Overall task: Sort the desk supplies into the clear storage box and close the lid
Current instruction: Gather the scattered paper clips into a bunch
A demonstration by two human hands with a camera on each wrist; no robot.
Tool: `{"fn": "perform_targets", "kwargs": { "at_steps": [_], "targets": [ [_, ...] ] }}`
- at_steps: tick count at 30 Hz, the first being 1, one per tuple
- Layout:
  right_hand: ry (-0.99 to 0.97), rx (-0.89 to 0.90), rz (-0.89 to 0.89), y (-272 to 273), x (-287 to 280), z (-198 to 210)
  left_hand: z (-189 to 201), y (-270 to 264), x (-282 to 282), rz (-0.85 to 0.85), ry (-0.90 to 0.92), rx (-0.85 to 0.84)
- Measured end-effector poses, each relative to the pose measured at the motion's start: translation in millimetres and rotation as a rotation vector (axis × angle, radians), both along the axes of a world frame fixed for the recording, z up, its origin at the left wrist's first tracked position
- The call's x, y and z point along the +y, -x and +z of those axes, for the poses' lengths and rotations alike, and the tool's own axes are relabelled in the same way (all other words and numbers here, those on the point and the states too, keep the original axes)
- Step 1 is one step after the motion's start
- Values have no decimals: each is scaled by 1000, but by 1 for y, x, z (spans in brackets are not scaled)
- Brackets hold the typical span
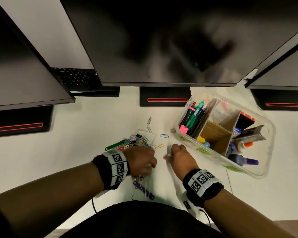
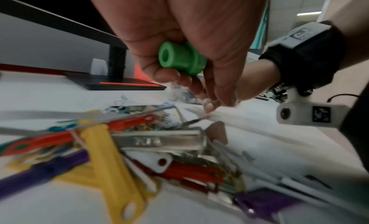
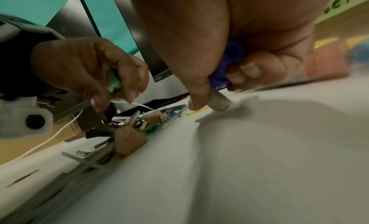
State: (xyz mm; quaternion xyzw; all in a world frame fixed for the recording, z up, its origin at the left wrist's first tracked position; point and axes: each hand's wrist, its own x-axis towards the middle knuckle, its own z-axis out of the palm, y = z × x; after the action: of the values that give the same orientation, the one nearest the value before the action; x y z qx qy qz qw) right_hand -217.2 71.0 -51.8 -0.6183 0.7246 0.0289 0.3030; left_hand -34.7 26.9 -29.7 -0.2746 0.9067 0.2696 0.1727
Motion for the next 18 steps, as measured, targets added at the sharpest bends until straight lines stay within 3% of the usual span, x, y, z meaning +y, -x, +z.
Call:
{"fn": "perform_targets", "kwargs": {
  "at_steps": [5, 10, 14, 18],
  "targets": [
    [146, -101, 23, 7, 16, 29, -8, 11, 7, -138, 58, -81],
    [378, -301, -43, 14, 26, 74, -3, 19, 3, -34, 5, -32],
    [663, -374, -326, 46, 17, 93, 28, 38, 6, 130, -41, 201],
    [584, -381, -558, 81, 4, 92, 69, 79, 4, 371, -67, 511]
  ]
}}
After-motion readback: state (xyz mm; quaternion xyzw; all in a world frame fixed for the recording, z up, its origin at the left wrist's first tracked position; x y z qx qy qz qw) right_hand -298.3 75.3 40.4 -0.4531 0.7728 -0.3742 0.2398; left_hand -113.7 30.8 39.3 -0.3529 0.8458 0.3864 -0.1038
